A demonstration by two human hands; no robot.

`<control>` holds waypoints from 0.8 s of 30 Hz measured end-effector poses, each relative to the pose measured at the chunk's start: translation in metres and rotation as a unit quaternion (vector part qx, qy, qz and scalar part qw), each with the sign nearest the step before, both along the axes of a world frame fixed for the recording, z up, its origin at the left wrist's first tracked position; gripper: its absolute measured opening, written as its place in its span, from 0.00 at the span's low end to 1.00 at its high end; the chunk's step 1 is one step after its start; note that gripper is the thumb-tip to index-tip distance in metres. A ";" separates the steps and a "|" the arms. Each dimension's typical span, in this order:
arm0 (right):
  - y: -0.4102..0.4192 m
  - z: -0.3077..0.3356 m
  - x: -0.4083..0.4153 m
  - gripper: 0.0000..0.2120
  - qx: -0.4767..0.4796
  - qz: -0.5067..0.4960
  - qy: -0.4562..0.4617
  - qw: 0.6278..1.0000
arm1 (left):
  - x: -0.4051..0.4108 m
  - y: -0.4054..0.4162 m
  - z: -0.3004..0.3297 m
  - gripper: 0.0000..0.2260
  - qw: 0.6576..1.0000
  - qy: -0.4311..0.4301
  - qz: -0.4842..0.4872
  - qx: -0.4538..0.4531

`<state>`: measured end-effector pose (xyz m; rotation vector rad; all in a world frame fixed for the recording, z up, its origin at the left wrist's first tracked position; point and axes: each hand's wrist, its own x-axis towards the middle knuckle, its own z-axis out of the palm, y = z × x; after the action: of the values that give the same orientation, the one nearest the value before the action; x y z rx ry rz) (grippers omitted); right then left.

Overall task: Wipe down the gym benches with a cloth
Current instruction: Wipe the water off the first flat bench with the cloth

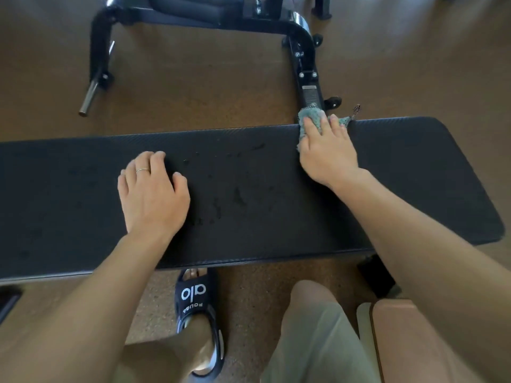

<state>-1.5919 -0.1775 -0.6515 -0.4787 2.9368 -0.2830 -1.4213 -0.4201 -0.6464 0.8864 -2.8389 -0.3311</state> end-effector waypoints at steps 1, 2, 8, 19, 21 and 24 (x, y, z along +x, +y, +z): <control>-0.019 0.000 0.006 0.27 -0.002 0.015 0.000 1.000 | 0.003 0.002 -0.005 0.22 1.000 -0.006 0.002 0.007; -0.037 -0.002 0.017 0.27 -0.006 0.050 0.002 0.999 | 0.004 0.003 -0.009 0.23 1.000 -0.009 0.001 0.009; -0.019 0.001 0.125 0.28 -0.007 0.279 0.022 0.960 | 0.003 0.002 -0.012 0.23 1.000 0.000 0.006 0.002; -0.065 0.000 0.031 0.28 0.011 0.140 -0.005 0.990 | -0.002 0.005 -0.016 0.23 1.000 -0.006 0.008 -0.012; -0.058 -0.003 0.084 0.30 0.007 0.217 0.028 0.976 | -0.001 0.004 -0.017 0.23 1.000 -0.002 0.005 -0.014; -0.037 -0.003 0.117 0.31 -0.002 0.309 0.015 0.951 | -0.001 0.003 -0.018 0.23 1.000 0.000 0.007 -0.012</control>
<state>-1.4746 -0.2143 -0.6542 -1.3598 2.6310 -0.1945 -1.4221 -0.4168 -0.6639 0.9018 -2.8296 -0.2936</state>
